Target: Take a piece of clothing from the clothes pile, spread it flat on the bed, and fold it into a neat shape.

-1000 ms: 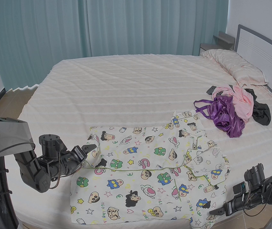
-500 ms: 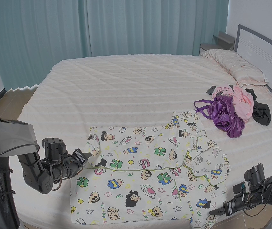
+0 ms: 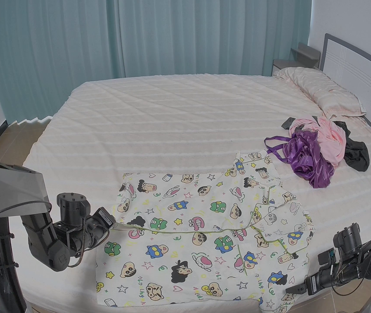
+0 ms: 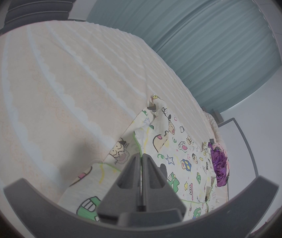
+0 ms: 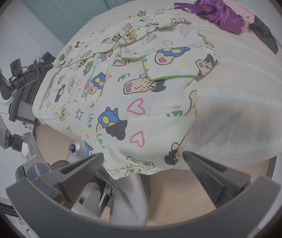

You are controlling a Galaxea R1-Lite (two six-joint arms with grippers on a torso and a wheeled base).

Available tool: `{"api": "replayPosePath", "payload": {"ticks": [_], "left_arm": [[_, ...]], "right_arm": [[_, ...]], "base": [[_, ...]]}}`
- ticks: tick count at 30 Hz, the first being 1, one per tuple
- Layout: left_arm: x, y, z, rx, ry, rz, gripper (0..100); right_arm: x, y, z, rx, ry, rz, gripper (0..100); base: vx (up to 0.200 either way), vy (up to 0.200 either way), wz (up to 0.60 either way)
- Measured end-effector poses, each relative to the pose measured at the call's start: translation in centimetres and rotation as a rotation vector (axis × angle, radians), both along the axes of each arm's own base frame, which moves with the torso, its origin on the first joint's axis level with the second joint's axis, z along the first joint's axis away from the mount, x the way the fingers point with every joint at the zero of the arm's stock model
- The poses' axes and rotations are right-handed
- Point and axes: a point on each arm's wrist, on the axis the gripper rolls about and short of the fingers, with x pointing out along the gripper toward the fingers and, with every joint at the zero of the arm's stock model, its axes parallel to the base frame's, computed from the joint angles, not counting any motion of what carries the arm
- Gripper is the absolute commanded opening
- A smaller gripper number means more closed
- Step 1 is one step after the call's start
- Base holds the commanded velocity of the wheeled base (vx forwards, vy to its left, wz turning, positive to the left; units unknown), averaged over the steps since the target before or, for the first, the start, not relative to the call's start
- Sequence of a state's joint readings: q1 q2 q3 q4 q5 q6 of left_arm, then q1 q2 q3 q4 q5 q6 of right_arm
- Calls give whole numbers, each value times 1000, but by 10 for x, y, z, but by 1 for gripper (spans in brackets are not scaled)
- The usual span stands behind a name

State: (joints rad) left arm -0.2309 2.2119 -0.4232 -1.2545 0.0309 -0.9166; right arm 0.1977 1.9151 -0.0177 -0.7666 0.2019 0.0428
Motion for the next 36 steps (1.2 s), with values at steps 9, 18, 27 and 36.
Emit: {"api": "replayPosePath", "payload": {"ticks": [9, 18, 27, 36], "left_arm": [[-14, -28, -1, 146, -22, 48, 0], [-9, -35, 0, 201, -78, 73, 0], [-4, -20, 5, 262, -127, 92, 0], [-9, -20, 12, 339, -167, 126, 0]], "right_arm": [[0, 0, 1, 1, -4, 0, 100], [0, 0, 1, 0, -4, 1, 100], [0, 0, 1, 0, -5, 1, 100], [0, 0, 1, 0, -5, 1, 100]], "base": [[0, 0, 0], [0, 0, 0], [0, 0, 0], [0, 0, 0]]}}
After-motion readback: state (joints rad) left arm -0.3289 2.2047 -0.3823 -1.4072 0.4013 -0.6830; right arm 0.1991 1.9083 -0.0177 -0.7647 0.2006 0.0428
